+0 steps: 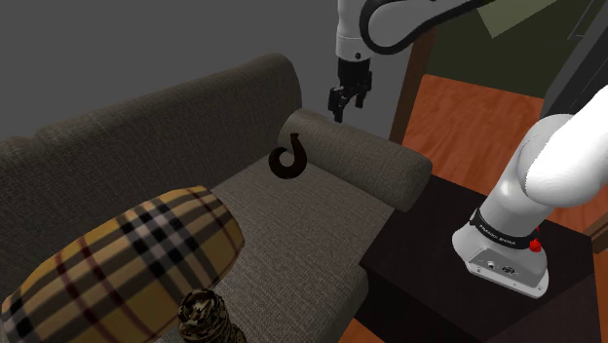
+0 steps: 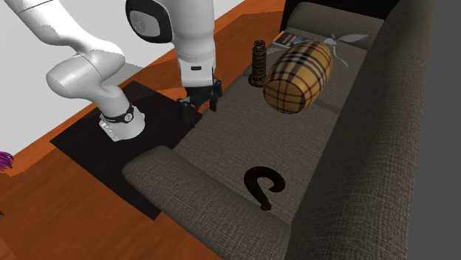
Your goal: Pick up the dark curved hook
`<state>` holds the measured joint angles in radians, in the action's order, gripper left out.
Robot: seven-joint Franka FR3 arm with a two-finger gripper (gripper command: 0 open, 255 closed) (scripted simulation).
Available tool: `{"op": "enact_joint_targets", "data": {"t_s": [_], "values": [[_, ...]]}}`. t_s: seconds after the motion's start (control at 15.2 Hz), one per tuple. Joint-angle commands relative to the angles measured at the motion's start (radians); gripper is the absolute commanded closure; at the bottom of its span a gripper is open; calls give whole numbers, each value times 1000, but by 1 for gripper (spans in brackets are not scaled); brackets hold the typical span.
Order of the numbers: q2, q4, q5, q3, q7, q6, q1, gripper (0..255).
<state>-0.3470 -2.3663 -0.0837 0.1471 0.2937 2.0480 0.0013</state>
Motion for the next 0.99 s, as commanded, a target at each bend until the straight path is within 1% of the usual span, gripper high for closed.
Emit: {"op": "enact_joint_targets", "data": {"t_s": [0.0, 0.46, 0.92], "values": [[80, 18, -10, 14, 34, 65, -3, 0], [347, 136, -69, 40, 142, 216, -7, 0], [620, 321, -144, 33, 245, 305, 14, 0]]}}
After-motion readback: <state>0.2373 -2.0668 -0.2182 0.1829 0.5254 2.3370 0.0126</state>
